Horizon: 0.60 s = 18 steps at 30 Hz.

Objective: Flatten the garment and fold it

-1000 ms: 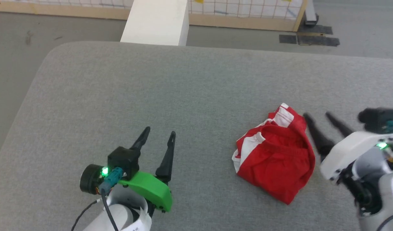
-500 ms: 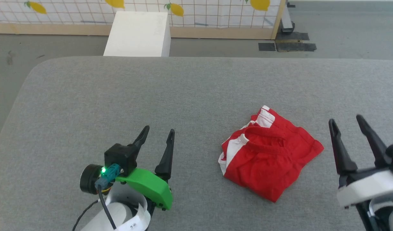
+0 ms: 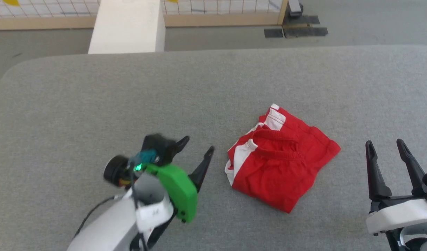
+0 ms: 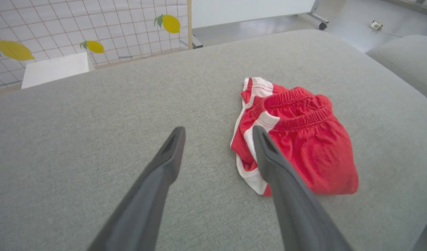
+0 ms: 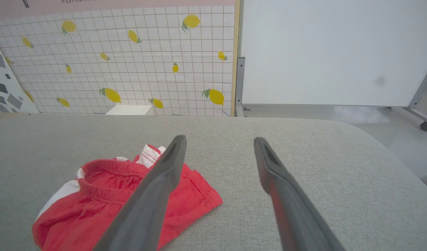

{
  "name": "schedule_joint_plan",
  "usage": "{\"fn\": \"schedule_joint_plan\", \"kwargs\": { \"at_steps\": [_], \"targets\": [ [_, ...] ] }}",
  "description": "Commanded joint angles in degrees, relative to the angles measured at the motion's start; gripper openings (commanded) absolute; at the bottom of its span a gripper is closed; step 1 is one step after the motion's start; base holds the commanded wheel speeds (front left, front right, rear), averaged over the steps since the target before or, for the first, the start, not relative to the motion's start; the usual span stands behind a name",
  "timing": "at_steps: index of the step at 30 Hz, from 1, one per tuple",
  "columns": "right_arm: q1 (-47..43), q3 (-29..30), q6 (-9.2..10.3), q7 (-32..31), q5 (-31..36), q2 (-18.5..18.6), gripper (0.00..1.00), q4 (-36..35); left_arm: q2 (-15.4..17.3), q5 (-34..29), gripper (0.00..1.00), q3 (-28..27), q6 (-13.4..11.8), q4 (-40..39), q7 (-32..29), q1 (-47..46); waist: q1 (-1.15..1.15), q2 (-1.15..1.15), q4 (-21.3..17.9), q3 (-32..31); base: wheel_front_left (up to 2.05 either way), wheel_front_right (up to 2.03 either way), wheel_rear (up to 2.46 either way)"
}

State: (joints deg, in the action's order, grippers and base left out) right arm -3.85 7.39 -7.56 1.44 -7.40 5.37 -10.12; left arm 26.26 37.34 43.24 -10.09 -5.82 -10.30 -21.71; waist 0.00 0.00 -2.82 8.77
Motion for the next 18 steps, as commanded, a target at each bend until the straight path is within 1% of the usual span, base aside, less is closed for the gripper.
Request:
{"fn": "schedule_joint_plan", "kwargs": {
  "at_steps": [1,5,7,8,13,14,16,18],
  "targets": [
    [0.22,0.13,0.08,0.10,0.47,-0.29,1.00,-0.50,-0.40,0.91,1.00,0.36,0.87,0.20,-2.24,-2.96,0.00,0.00,-1.81,2.72,0.00,0.00,0.00],
    [0.91,0.24,0.08,0.37,0.63,-0.67,1.00,-0.92,-2.91,3.75,1.00,1.74,2.58,1.82,-12.05,-10.60,0.00,0.00,-3.14,5.90,0.00,0.00,0.00],
    [1.16,0.23,0.08,0.55,0.69,-0.87,1.00,-0.93,-5.01,6.25,1.00,1.01,2.19,3.36,-15.35,-13.26,0.00,0.00,-3.63,7.07,0.00,0.00,0.00],
    [1.34,0.06,0.08,0.70,0.74,-0.99,1.00,-0.90,-5.87,7.09,1.00,1.13,2.42,4.36,-17.41,-15.15,0.00,0.00,-4.02,7.67,0.00,0.00,0.00],
    [2.00,-0.88,0.08,1.31,0.94,-1.50,1.00,-0.47,-8.28,9.41,1.00,2.60,2.84,9.24,-26.47,-21.72,0.00,0.00,-5.71,9.53,0.00,0.00,0.00],
    [2.43,-1.44,0.08,1.78,0.97,-1.77,1.00,0.17,-8.03,9.38,1.00,4.82,3.10,11.79,-32.71,-24.71,0.00,0.00,-6.93,10.32,0.00,0.00,0.00],
    [2.62,-1.69,0.08,2.09,0.90,-1.94,1.00,0.66,-8.14,9.66,1.00,5.31,3.09,12.67,-34.86,-25.84,0.00,0.00,-7.62,10.73,0.00,0.00,0.00],
    [2.76,-1.96,0.08,2.46,0.82,-2.08,1.00,1.21,-8.72,10.28,1.00,4.96,2.83,13.45,-35.28,-26.30,0.00,0.00,-8.24,11.11,0.00,0.00,0.00]
  ]
}}
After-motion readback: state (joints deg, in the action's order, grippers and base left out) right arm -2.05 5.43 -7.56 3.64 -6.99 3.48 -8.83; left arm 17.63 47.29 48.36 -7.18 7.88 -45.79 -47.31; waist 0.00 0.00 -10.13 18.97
